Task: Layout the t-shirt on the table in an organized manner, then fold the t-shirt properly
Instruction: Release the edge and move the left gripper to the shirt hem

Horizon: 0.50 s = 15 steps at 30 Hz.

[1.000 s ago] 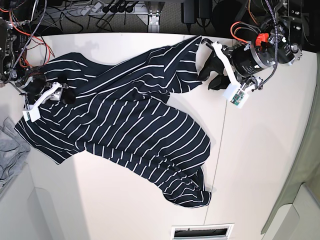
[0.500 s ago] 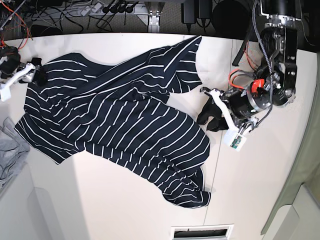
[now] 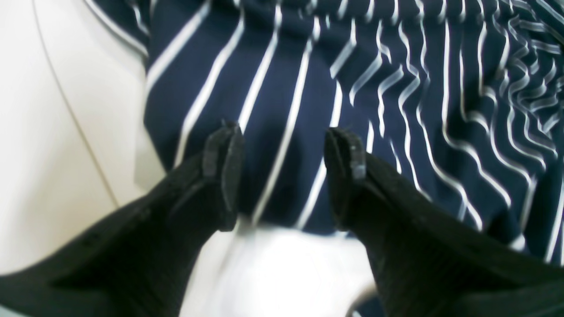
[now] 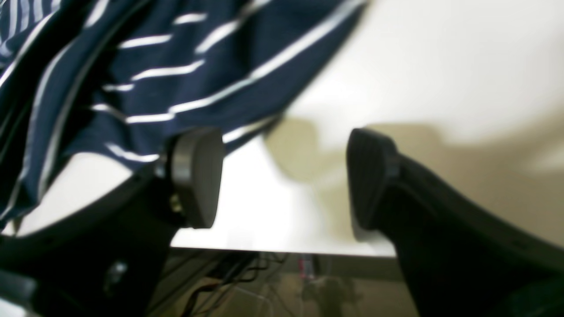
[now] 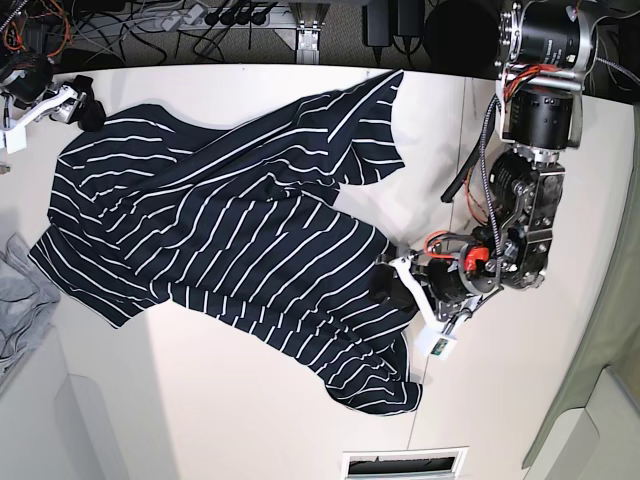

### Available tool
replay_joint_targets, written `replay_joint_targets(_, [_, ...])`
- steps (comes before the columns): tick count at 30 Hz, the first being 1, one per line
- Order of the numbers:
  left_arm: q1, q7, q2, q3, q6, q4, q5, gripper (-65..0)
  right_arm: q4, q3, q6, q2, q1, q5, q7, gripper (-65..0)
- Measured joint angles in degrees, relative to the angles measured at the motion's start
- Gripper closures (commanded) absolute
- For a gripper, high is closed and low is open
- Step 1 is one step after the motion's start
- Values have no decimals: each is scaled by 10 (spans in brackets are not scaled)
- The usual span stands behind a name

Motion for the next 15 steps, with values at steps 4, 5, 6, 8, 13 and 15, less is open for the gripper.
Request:
replay_joint_targets(4, [-23,-49,21,3,8,-72,50,-323,0,-46,2,-4,0,2,22,-432])
replay_joint_targets(5, [-26,-62,21,3,26,-91,69,-323,1,-56,2,-8,1,-1,28,-432])
replay_joint_targets(6, [-28,-74,19,3,38,-108,92,-323,2,-65,2,-13,1,-1,35,-432])
replay_joint_targets(8, [-33,-99,11,2,47,-136,116,-322,3,-78,3,-24,1,0,43,-432])
replay_joint_targets(13, [-40,-125,13,1,47,-153,141,-70,4,-87,7,-45,14,-5,55,-373])
replay_joint_targets(15, [-40,-126,16,2,46,-153,148,0,2,-88,5,-46,23,-21,56,-229])
